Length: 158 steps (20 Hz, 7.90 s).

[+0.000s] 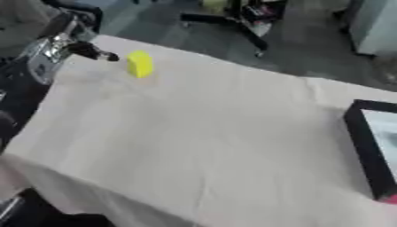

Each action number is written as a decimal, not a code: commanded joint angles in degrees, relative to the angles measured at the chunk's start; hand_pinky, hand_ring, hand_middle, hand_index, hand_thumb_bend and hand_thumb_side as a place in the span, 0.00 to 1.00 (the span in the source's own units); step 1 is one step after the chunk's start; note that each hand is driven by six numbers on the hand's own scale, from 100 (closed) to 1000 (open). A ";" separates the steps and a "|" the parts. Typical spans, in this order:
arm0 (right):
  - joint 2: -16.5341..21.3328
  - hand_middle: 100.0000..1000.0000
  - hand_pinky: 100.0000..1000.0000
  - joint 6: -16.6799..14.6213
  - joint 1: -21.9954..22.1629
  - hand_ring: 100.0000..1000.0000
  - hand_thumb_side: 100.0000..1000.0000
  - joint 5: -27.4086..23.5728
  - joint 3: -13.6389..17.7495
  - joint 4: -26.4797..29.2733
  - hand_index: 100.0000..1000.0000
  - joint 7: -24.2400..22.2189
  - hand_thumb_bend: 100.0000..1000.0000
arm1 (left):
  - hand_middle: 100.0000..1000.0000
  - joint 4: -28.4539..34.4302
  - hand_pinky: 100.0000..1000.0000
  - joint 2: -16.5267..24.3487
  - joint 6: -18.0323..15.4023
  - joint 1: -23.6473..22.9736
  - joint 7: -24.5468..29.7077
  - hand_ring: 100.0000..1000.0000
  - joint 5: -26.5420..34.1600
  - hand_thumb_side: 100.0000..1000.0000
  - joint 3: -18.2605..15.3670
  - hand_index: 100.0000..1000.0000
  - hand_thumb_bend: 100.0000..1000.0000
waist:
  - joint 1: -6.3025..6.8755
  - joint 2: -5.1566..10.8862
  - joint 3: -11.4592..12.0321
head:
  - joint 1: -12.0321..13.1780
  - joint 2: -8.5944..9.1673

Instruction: Pick up the objects with one hand, pass them to the other hand, and then place them into the box on the other side of the table.

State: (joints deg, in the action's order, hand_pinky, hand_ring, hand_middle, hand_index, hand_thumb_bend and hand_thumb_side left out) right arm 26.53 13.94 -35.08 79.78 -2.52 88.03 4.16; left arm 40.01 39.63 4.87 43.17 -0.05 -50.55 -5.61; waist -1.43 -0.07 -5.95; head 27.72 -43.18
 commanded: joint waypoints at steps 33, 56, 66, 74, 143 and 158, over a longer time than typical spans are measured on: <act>-3.81 0.70 0.70 0.17 -1.33 0.67 0.26 -7.41 -1.63 7.56 0.95 1.03 0.00 | 0.62 -16.04 0.72 2.43 6.59 6.80 -21.86 0.63 15.97 0.27 -4.72 0.63 0.97 | -0.61 -9.13 -8.36 | 2.15 7.69; -11.25 0.69 0.73 -14.92 -2.04 0.69 0.27 -9.66 -14.11 9.62 0.91 3.78 0.01 | 0.34 15.23 0.63 0.23 -11.46 0.54 11.50 0.39 49.22 0.00 7.78 0.36 0.48 | 0.72 -3.21 -3.93 | -16.18 -0.82; -19.83 0.88 0.93 -25.20 -4.17 0.89 0.30 -5.73 -21.67 3.89 0.98 -0.23 0.39 | 0.36 28.12 0.64 -10.98 -1.40 1.82 28.39 0.41 65.49 0.00 22.30 0.37 0.52 | 0.67 -2.61 -3.03 | -23.90 -0.93; -21.54 0.91 0.98 -28.66 -4.65 0.93 0.22 -2.77 -24.68 0.42 1.00 -1.03 0.44 | 0.37 30.96 0.65 -15.86 2.36 3.31 31.31 0.42 68.00 0.00 24.51 0.38 0.53 | 1.24 -2.72 -2.49 | -23.45 -0.93; -1.36 0.91 0.94 5.37 -14.62 0.94 0.59 -35.43 -0.77 -53.54 1.00 8.16 0.42 | 0.69 49.42 0.79 -9.57 -11.51 -23.30 8.40 0.70 57.52 0.58 -10.43 0.77 1.00 | 0.26 -1.26 1.33 | -27.89 -0.79; 9.09 1.00 1.00 -0.10 -18.40 1.00 0.32 -4.18 4.46 -38.03 1.00 -26.88 0.53 | 0.68 58.96 0.79 -14.55 -8.69 -27.79 6.81 0.70 54.39 0.58 -14.10 0.77 1.00 | -0.95 -0.81 2.56 | -25.47 -0.93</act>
State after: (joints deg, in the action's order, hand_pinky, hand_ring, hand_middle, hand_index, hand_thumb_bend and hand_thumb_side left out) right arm 32.59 13.97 -52.52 74.77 0.97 46.14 -22.54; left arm 97.60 24.37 -3.98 14.96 6.98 4.09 -18.94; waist -2.45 -1.65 -3.45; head 1.90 -43.81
